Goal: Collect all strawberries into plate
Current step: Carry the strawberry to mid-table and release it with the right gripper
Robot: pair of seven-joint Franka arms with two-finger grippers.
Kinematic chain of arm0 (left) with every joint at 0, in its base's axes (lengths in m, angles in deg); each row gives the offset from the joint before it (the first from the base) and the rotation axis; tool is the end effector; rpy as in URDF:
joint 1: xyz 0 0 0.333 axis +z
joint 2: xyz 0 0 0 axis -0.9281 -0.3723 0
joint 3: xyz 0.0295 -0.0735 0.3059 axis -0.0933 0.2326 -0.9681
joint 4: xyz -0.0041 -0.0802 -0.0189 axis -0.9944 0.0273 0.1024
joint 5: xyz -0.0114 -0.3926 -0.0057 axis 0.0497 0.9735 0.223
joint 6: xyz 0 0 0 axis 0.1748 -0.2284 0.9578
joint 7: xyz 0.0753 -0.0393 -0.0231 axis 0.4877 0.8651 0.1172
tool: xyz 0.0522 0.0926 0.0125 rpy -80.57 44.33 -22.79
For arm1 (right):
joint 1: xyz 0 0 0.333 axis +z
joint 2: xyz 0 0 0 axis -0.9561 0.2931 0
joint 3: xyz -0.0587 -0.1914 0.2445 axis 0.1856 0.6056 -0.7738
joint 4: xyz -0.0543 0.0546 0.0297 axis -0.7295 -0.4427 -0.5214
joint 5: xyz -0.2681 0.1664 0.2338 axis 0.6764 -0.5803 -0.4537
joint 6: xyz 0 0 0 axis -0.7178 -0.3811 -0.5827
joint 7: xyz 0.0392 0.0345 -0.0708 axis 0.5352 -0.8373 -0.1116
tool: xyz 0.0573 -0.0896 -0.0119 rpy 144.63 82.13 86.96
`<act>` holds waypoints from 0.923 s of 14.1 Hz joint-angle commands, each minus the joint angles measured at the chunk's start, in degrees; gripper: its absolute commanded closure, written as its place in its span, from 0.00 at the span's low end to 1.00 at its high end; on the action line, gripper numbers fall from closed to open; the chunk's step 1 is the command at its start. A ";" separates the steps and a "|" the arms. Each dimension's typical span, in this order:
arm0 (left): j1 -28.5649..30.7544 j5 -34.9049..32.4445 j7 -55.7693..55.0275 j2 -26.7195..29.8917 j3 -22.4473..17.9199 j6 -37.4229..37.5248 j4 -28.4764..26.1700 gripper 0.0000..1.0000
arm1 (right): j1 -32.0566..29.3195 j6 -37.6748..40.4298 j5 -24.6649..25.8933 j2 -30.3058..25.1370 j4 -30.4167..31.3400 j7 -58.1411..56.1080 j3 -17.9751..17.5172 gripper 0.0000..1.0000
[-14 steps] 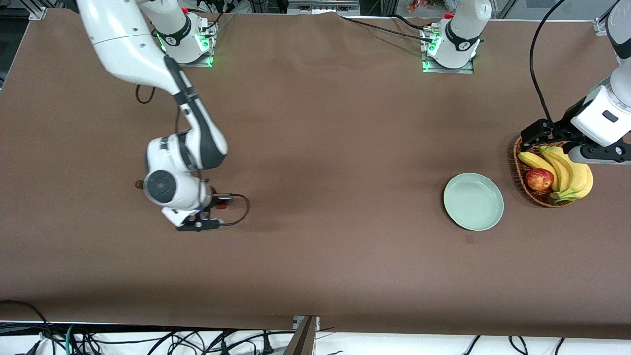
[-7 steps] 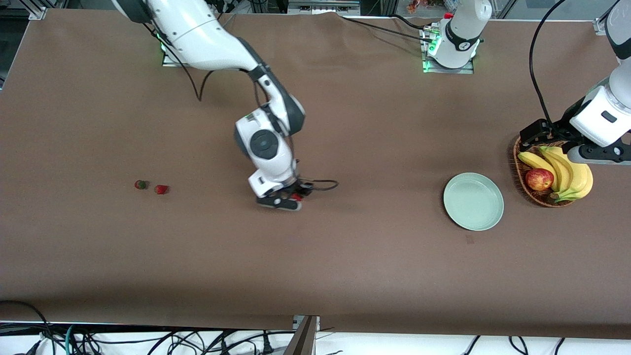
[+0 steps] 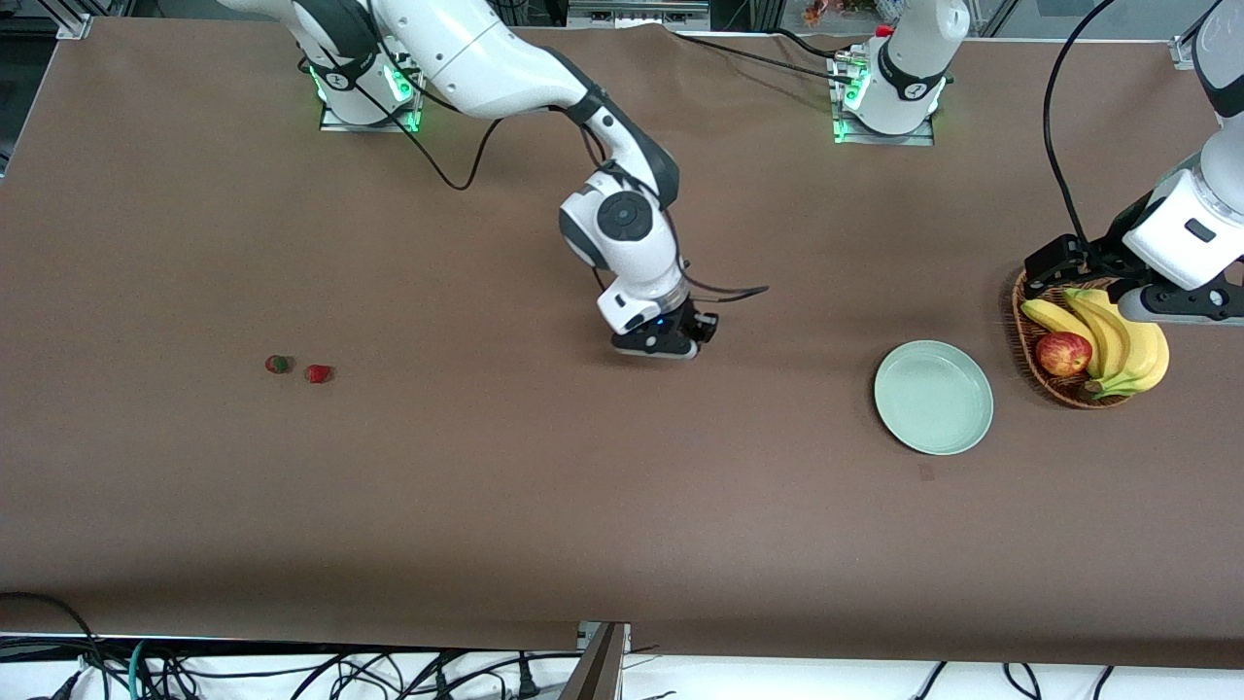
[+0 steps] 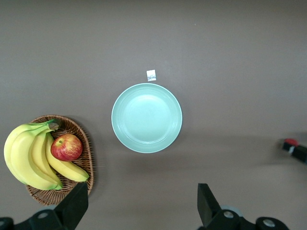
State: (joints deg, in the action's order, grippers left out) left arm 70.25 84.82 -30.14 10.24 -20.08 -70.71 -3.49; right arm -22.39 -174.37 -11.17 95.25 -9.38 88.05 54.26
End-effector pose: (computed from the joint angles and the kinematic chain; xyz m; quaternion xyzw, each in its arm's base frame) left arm 0.5852 -0.0176 0.5673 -0.9999 0.0107 -0.0008 0.0014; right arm 0.4852 0.6043 0.1891 -0.9814 0.0891 -0.0614 0.1583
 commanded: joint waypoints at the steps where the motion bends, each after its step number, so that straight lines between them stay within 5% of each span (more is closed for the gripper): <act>1: -0.35 -1.37 0.75 -0.38 -0.09 1.01 0.95 0.00 | 2.16 -2.13 -0.53 2.76 -2.50 1.45 0.27 1.00; 2: -0.35 -1.37 0.67 -0.38 -0.09 1.01 0.95 0.00 | 2.34 -2.14 -0.53 2.76 -2.50 2.68 0.27 0.91; 4: -0.35 -1.37 0.67 -0.38 0.00 1.01 0.95 0.00 | 2.52 -2.05 -0.45 2.68 -2.50 3.66 0.27 0.01; 8: -0.44 -1.37 0.66 -0.38 0.00 1.01 0.95 0.00 | -0.80 3.91 -0.01 -0.13 -2.50 1.73 1.41 0.00; 13: -0.26 -0.58 0.67 -0.38 -0.08 0.92 1.12 0.00 | -11.52 17.61 -0.45 -5.93 -2.41 -13.54 1.15 0.00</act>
State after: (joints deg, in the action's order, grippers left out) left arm 70.23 84.82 -30.14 10.24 -20.02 -70.69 -3.48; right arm -30.12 -162.20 -11.15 92.27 -12.60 79.96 56.44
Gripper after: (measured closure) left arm 0.000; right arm 0.000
